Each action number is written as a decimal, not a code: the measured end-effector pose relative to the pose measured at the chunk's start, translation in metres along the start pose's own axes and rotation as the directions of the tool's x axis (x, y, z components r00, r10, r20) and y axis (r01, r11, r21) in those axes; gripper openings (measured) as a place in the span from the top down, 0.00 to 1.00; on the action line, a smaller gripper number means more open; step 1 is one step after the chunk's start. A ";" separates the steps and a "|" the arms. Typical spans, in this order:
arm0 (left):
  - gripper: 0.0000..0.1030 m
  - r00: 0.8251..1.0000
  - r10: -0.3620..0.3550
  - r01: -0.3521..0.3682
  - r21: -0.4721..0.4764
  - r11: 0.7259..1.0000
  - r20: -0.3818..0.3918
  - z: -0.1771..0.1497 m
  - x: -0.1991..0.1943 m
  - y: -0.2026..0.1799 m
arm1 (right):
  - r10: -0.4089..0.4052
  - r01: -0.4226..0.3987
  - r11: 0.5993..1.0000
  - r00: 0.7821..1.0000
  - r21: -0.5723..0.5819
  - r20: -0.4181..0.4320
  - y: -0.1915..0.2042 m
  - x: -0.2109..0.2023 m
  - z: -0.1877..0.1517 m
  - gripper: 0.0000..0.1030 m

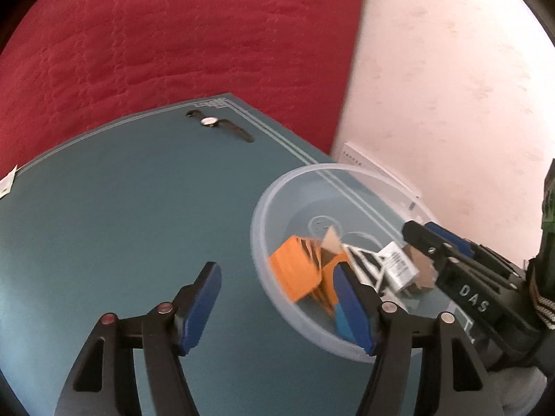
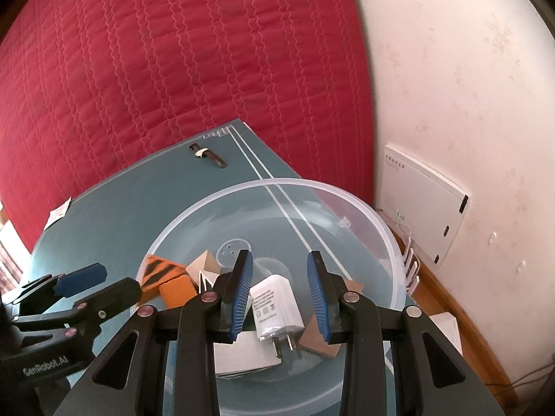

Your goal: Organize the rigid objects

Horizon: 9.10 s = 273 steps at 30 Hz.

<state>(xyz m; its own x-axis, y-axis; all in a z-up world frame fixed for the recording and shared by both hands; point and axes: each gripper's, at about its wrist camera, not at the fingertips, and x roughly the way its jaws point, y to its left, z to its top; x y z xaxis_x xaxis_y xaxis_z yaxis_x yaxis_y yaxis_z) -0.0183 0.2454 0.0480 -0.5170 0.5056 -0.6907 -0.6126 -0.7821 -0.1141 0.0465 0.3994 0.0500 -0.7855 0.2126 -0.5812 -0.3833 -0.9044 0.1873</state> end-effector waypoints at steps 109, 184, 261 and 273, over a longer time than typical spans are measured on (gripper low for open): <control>0.01 0.766 0.610 -0.623 -0.476 0.621 -0.206 -0.135 -0.145 0.311 | 0.368 -0.470 0.833 0.865 -0.293 -0.341 0.257 0.009 -0.082 0.33; 0.59 0.807 0.582 -0.539 -0.524 0.660 -0.098 -0.146 -0.167 0.349 | 0.489 -0.754 0.513 0.650 -0.411 -0.582 0.508 0.076 -0.086 0.33; 0.61 0.801 0.592 -0.573 -0.399 0.716 -0.087 -0.124 -0.158 0.288 | 0.498 -0.624 0.747 0.754 -0.230 -0.429 0.282 0.028 -0.087 0.39; 0.19 0.815 0.577 -0.550 -0.388 0.739 -0.056 -0.127 -0.165 0.283 | 0.479 -0.580 0.792 0.784 -0.191 -0.394 0.236 0.021 -0.080 0.39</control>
<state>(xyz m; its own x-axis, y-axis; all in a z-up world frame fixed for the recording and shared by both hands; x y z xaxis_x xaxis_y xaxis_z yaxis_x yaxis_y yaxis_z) -0.0309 -0.1058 0.0386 -0.7408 -0.0595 -0.6690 0.0634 -0.9978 0.0184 -0.0215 0.1609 0.0186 -0.6088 -0.4123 -0.6778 0.2447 -0.9103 0.3339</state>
